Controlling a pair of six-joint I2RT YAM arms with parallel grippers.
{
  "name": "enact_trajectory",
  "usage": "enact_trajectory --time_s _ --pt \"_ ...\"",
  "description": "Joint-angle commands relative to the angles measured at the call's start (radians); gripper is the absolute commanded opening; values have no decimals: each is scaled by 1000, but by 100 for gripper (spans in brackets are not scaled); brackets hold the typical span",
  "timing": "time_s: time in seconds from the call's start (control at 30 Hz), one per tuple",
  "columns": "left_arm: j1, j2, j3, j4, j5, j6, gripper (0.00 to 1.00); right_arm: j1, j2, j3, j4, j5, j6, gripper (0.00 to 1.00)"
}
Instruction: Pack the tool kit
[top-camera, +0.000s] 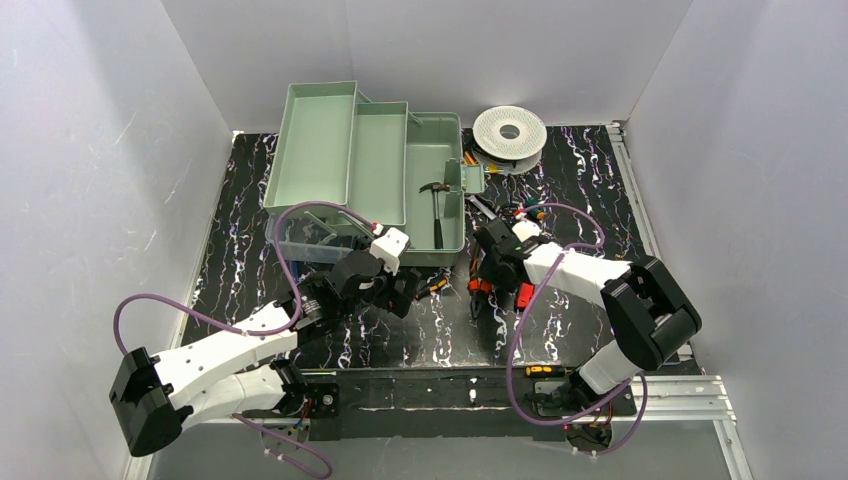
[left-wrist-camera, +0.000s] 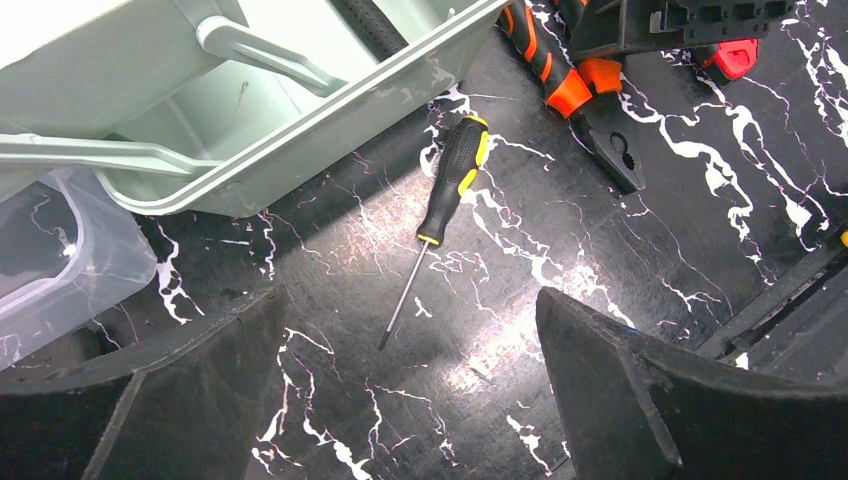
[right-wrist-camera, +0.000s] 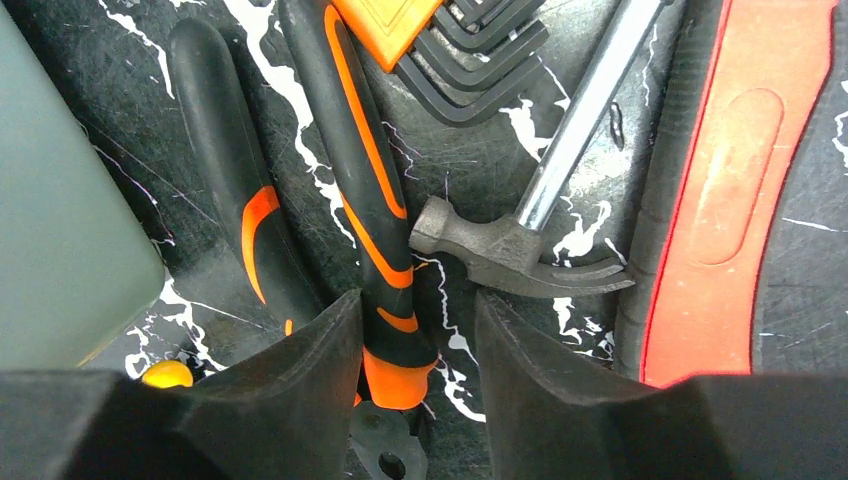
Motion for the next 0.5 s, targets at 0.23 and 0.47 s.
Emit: enact_trajectory --time_s 0.23,0.47 --pt "-5 -31 9 -19 -34 14 96 -16 7 0 -44 -2 -6 1" --pt "-5 -49 7 -25 -37 16 96 -18 -144 -15 -5 -22 -121 1"
